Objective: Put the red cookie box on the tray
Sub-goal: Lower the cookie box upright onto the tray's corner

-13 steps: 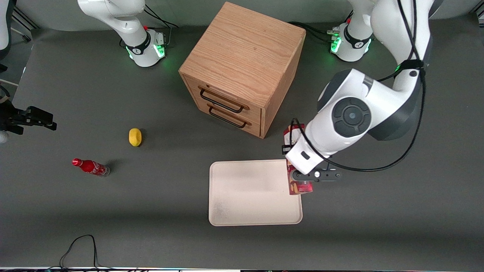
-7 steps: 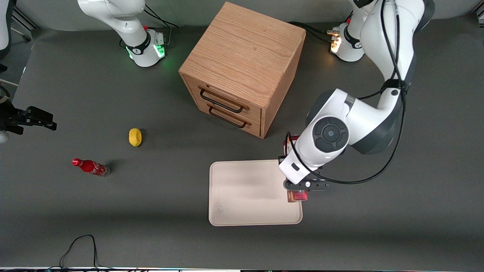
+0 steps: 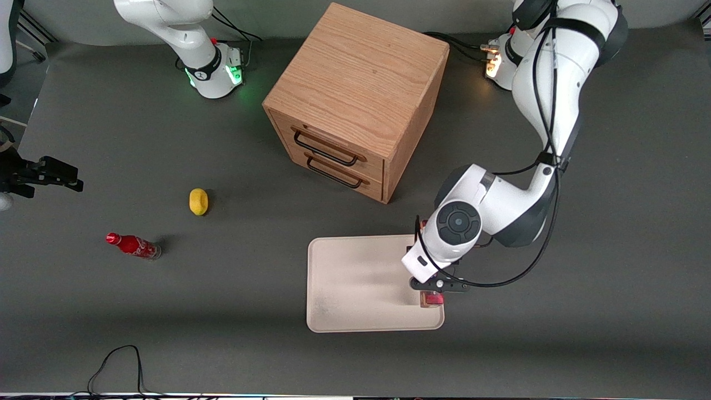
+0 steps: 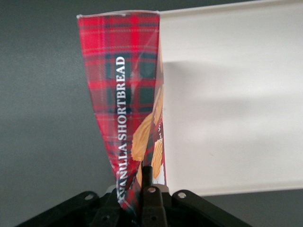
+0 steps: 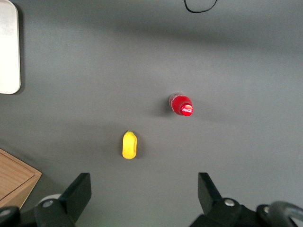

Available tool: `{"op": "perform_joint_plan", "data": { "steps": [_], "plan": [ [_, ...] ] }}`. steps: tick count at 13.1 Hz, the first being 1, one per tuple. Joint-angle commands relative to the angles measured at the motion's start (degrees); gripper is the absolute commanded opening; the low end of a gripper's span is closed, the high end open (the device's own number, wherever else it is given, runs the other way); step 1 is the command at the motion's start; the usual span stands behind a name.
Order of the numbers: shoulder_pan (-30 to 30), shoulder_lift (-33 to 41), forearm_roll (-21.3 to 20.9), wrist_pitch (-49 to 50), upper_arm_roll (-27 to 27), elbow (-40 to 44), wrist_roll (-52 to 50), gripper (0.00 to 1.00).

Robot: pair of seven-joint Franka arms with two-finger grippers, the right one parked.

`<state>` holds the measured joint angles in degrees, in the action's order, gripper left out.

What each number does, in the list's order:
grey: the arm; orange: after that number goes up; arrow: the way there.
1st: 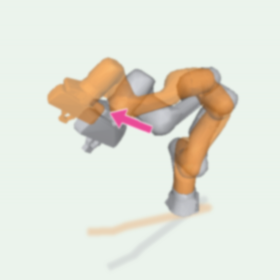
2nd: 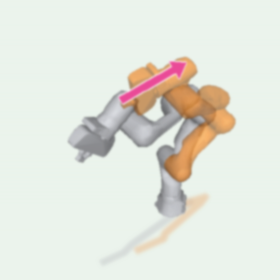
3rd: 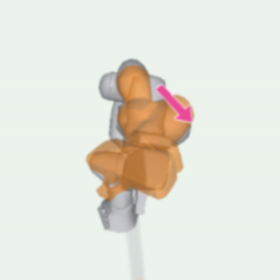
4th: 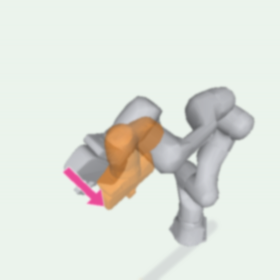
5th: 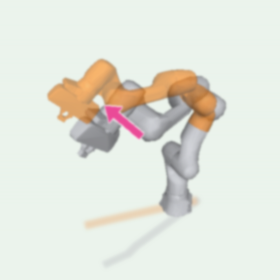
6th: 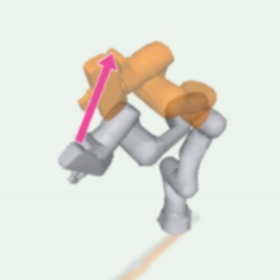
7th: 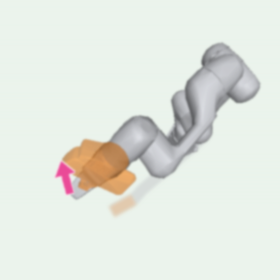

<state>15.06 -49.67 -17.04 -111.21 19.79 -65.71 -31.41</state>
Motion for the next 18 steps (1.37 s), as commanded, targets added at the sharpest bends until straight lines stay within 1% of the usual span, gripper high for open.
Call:
{"op": "perform_joint_plan", "data": {
  "steps": [1, 2, 4, 7, 9, 10, 13, 14, 15, 16, 17, 18],
  "plan": [
    [0.8, -1.4, -2.1, -1.9, -0.9, 0.0, 0.6, 0.00],
    [0.9, -2.2, -3.0, -3.2, -0.9, 0.0, 0.2, 0.00],
    [0.9, -3.1, -3.4, -3.9, -0.9, 0.0, -0.2, 0.00],
    [1.6, -4.0, -3.4, -5.6, -1.0, 0.1, -1.9, 0.00],
    [2.4, -4.6, -3.4, -5.9, -2.0, 0.2, -3.6, 0.00],
    [2.7, -4.7, -3.4, -6.0, -2.9, 0.3, -3.7, 0.00],
    [3.0, -5.1, -3.4, -8.1, -3.1, 0.2, -3.9, 0.00],
    [3.0, -5.1, -3.9, -8.1, -3.1, 0.3, -3.7, 0.07],
    [3.0, -5.0, -4.8, -8.1, -3.2, 0.2, -3.9, 0.46],
    [3.0, -4.7, -5.1, -7.5, -3.1, 0.2, -3.9, 0.93],
    [3.0, -4.6, -5.2, -7.4, -3.1, 0.1, -3.9, 1.00],
    [2.8, -4.4, -5.0, -7.2, -3.1, 0.2, -3.8, 1.00]
  ]
}}
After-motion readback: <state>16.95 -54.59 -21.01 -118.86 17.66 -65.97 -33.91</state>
